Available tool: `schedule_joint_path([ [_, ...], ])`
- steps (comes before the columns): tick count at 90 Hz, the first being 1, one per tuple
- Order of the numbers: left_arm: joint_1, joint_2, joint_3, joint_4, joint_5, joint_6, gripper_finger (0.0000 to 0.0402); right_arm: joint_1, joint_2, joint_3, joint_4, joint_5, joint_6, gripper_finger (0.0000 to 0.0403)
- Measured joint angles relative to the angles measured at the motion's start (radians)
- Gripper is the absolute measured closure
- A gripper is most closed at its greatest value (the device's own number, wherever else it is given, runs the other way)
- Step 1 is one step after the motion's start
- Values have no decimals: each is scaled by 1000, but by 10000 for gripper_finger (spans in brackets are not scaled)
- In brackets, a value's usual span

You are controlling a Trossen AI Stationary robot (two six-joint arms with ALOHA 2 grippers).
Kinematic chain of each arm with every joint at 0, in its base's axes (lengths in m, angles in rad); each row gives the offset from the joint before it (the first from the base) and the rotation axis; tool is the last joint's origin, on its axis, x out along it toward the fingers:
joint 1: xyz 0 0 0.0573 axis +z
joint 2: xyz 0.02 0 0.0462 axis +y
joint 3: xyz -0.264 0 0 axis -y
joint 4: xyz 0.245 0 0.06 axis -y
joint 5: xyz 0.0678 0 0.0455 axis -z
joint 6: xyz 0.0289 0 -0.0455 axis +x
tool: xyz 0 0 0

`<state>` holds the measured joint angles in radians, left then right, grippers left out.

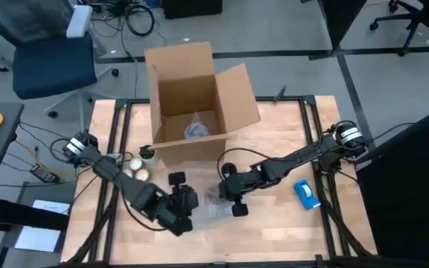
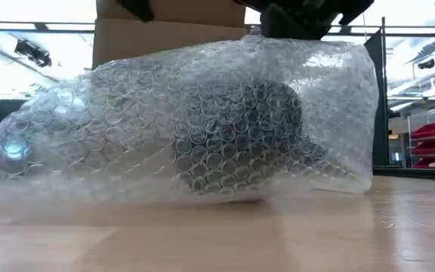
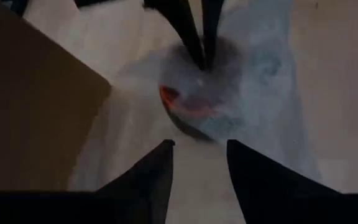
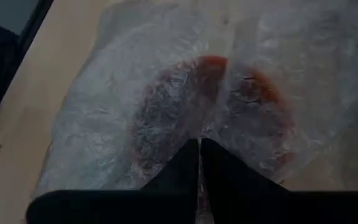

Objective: Wrap mug
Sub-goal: Wrap the black mug with bubble wrap

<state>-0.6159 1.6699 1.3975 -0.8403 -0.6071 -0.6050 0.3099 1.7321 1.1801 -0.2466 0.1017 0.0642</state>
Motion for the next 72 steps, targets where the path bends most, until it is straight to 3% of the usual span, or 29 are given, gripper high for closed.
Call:
schedule_joint_path([
  [14,26,3,-159,214,68,-21,270,-16,0,28,-23,-3,-77,403],
  [40,126,3,-379,618,213,90,270,-39,0,51,-57,-96,-121,403],
  [53,159,3,-416,773,314,159,270,-34,1,51,-61,-160,-116,403],
  [72,178,3,-417,832,323,209,270,-14,13,52,-104,-232,-115,403],
])
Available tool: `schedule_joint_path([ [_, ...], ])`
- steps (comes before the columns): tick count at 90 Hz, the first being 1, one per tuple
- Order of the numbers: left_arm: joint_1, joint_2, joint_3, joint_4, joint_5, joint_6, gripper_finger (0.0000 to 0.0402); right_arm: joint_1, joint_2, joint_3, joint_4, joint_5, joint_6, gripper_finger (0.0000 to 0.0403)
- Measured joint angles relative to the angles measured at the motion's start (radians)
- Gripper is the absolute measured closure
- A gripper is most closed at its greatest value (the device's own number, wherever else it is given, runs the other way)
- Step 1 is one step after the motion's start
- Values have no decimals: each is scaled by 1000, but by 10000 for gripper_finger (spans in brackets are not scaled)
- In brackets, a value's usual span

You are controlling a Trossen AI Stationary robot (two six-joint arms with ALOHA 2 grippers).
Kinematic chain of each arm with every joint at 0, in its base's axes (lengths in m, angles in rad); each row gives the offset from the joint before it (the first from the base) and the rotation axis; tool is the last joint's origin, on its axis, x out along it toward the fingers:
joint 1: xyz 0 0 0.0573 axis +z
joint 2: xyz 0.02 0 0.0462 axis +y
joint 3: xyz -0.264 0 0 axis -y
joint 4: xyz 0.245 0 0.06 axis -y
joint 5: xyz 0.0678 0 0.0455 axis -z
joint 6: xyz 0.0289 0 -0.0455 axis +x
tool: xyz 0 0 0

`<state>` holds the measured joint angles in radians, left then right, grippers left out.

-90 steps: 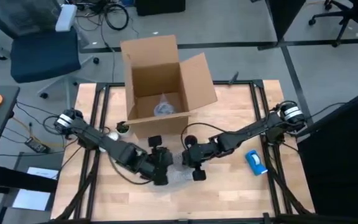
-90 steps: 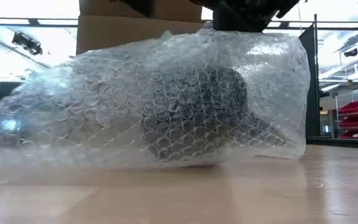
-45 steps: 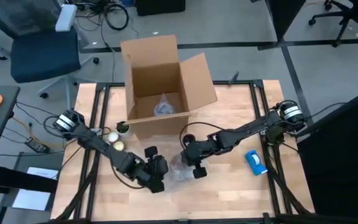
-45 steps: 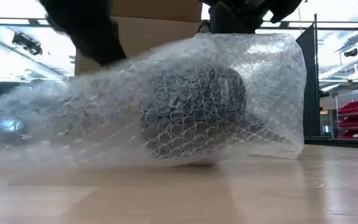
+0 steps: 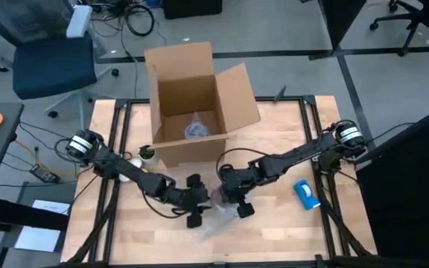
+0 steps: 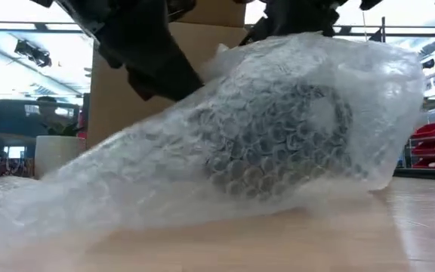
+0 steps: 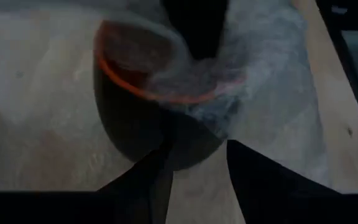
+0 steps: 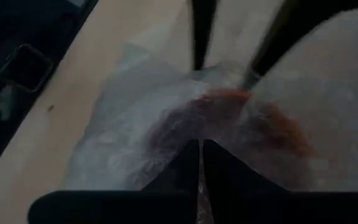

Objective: Wrap mug
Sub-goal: Wrap the black mug with bubble wrap

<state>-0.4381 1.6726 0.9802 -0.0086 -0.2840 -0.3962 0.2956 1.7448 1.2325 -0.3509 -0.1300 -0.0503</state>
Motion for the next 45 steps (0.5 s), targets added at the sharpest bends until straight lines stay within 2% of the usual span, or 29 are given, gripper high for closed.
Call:
schedule_joint_path([
  [19,4,5,0,24,1,31,270,6,65,11,10,6,19,403],
  [45,21,20,-3,-10,18,57,270,-42,115,18,4,17,32,403],
])
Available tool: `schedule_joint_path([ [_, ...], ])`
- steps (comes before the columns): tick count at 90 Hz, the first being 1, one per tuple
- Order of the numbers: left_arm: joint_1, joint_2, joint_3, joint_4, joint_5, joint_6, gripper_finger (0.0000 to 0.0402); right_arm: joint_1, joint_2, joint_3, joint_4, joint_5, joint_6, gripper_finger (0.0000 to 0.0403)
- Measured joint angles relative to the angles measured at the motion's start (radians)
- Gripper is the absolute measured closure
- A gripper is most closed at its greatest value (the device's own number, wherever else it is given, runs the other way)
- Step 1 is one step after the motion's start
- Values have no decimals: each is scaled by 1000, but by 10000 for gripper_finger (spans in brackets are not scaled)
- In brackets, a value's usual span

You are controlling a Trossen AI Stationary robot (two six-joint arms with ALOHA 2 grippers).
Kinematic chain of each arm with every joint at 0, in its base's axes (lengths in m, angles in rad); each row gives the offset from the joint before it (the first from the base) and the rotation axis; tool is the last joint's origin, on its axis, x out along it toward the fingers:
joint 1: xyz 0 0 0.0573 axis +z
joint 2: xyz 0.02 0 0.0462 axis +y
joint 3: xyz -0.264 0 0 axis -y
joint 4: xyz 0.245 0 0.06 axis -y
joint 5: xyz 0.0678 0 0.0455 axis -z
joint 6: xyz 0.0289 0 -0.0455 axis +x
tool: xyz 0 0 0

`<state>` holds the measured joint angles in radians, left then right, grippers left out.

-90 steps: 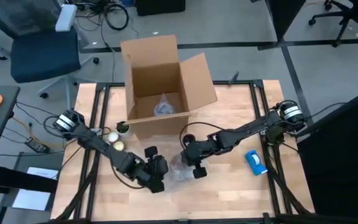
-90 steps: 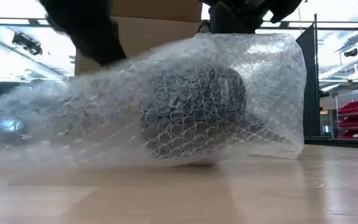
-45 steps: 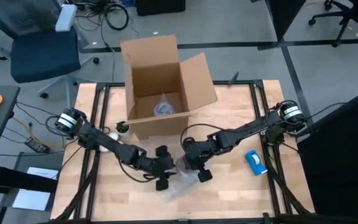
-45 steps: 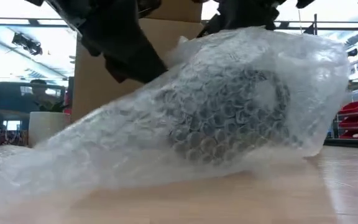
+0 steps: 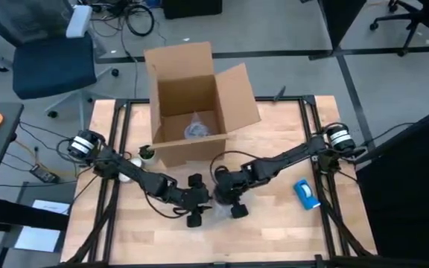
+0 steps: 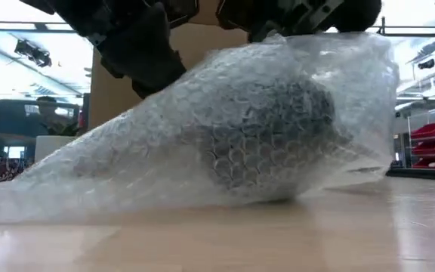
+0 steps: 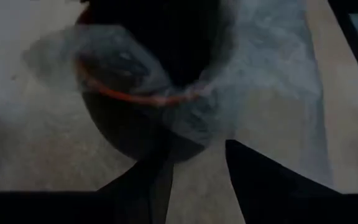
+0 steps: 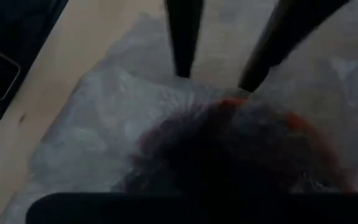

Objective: Wrap mug
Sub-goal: Wrap the black mug with bubble wrap

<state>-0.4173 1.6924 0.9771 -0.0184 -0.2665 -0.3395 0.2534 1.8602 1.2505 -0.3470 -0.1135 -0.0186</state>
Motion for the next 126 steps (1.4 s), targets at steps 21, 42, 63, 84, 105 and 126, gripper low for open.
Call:
schedule_joint_path([
  [21,30,23,0,24,8,29,270,-17,6,-2,-37,-31,-5,403],
  [42,64,86,0,92,31,54,270,-5,17,108,-238,2,-36,403],
  [63,72,132,-1,183,82,94,270,-2,44,165,-310,-24,-97,403],
  [84,81,90,1,58,76,111,270,15,67,177,-370,-24,-123,403],
  [105,84,-23,2,-127,51,126,270,19,64,328,-552,7,-110,403],
  [126,84,-108,2,-257,-59,130,270,21,60,524,-782,16,-62,403],
])
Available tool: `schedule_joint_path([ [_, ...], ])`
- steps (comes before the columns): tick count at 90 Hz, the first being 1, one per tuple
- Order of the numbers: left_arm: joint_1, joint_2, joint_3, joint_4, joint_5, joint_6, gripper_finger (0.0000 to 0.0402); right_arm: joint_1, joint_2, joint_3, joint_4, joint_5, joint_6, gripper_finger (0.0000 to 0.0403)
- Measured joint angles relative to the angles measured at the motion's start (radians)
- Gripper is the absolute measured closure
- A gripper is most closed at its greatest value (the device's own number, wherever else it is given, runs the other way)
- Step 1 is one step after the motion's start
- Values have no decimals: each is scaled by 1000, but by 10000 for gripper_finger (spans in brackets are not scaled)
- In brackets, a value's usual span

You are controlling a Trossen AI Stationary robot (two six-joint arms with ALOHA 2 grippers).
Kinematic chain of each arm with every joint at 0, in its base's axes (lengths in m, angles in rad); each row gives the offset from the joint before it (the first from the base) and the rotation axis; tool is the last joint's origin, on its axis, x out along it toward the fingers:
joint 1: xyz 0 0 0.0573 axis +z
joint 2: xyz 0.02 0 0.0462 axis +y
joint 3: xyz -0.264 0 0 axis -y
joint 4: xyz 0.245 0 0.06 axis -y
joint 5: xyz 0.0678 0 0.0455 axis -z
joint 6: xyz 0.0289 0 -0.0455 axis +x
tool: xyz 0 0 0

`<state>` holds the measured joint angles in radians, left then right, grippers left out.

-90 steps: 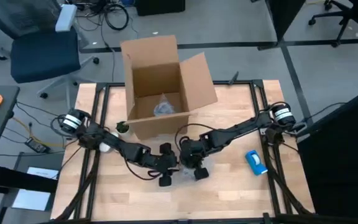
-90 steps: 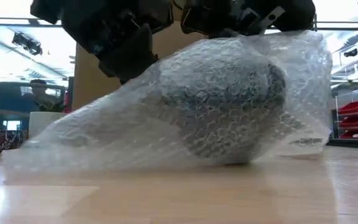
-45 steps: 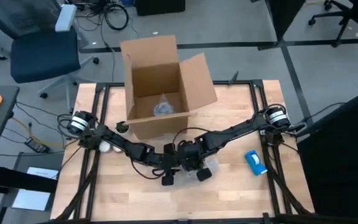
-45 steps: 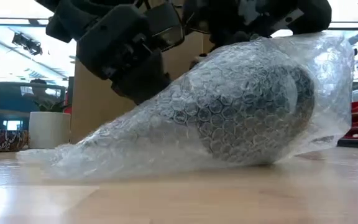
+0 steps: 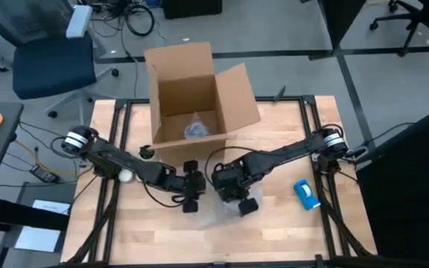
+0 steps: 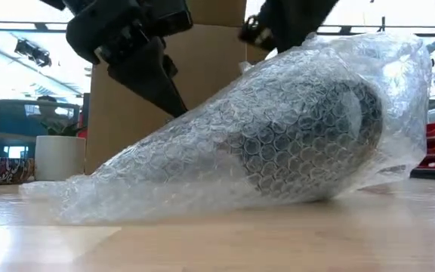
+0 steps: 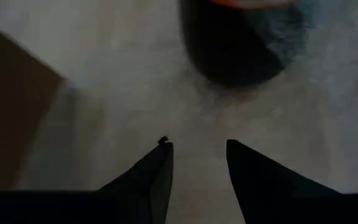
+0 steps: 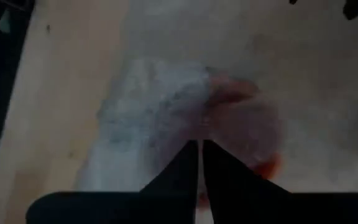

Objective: Wrap mug
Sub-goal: Wrap the black mug with bubble wrap

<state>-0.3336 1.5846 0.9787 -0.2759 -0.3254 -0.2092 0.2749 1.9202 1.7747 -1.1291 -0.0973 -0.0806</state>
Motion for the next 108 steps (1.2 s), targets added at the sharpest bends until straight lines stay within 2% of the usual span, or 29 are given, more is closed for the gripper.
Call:
schedule_joint_path([
  [10,0,-8,0,-17,-55,3,270,16,-2,25,56,2,9,403],
  [24,0,-9,0,-15,-70,22,270,33,7,0,119,-3,9,403],
  [43,0,-9,0,-19,-76,21,270,7,10,-110,154,-11,44,403],
  [57,0,-9,0,-29,-78,19,270,-14,10,-192,240,-82,60,403],
  [75,0,-9,0,-26,-79,19,270,-17,8,-287,353,-117,64,403],
  [89,0,1,-1,66,-83,19,270,-15,8,-274,317,-114,64,403],
  [108,0,42,-1,173,-55,64,270,13,9,-120,63,-63,62,403],
])
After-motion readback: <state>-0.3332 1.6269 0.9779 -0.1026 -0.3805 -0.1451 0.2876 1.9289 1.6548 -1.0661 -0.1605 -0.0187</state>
